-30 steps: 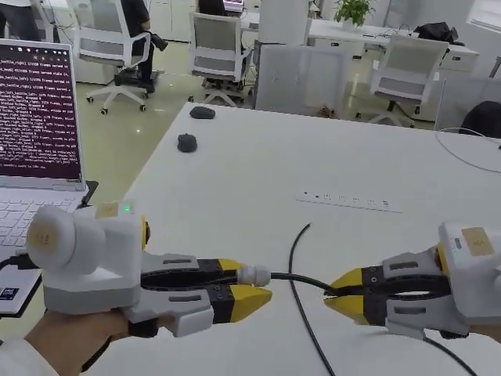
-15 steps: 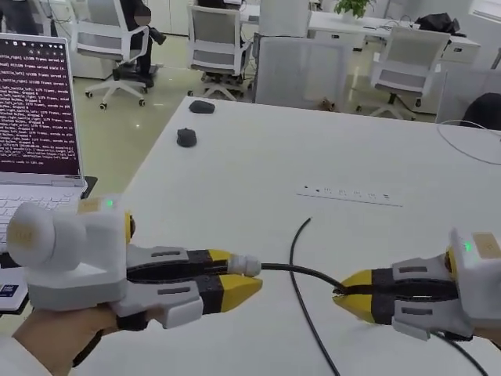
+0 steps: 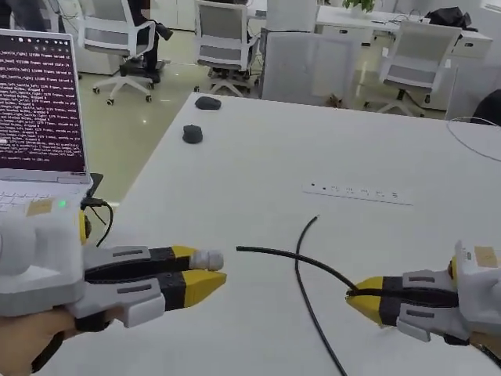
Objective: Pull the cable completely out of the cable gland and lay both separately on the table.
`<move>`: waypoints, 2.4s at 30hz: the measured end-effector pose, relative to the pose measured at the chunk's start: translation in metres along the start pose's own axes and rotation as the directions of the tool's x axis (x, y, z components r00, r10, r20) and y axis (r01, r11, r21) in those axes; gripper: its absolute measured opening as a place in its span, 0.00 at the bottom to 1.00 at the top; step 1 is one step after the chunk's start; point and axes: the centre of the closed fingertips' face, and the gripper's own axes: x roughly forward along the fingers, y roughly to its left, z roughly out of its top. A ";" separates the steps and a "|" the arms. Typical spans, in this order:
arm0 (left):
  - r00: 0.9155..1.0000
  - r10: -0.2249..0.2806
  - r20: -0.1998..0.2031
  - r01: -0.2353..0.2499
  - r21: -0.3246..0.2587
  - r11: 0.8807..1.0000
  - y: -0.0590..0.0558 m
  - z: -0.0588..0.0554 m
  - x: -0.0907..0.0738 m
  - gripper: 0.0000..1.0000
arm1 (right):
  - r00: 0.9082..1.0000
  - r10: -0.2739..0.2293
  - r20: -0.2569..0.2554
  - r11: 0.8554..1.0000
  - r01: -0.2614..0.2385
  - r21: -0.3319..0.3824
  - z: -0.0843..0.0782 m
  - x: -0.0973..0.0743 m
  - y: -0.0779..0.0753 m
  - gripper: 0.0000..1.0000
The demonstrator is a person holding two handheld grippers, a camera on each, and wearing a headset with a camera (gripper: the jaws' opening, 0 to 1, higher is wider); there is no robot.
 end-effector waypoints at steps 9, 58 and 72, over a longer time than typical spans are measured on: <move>1.000 0.010 -0.014 -0.010 -0.024 1.000 0.003 -0.009 -0.001 0.16 | 0.995 0.008 -0.104 0.997 0.001 0.080 -0.049 0.039 -0.013 0.03; 0.995 -0.013 -0.103 0.009 -0.039 0.999 0.031 -0.047 0.040 0.16 | 0.991 -0.008 -0.134 0.977 0.036 0.209 -0.079 0.051 -0.019 0.15; 0.958 -0.069 -0.277 0.078 0.022 0.997 0.038 -0.115 0.092 0.16 | 0.987 -0.159 0.013 0.976 0.156 0.154 0.000 -0.035 -0.014 0.23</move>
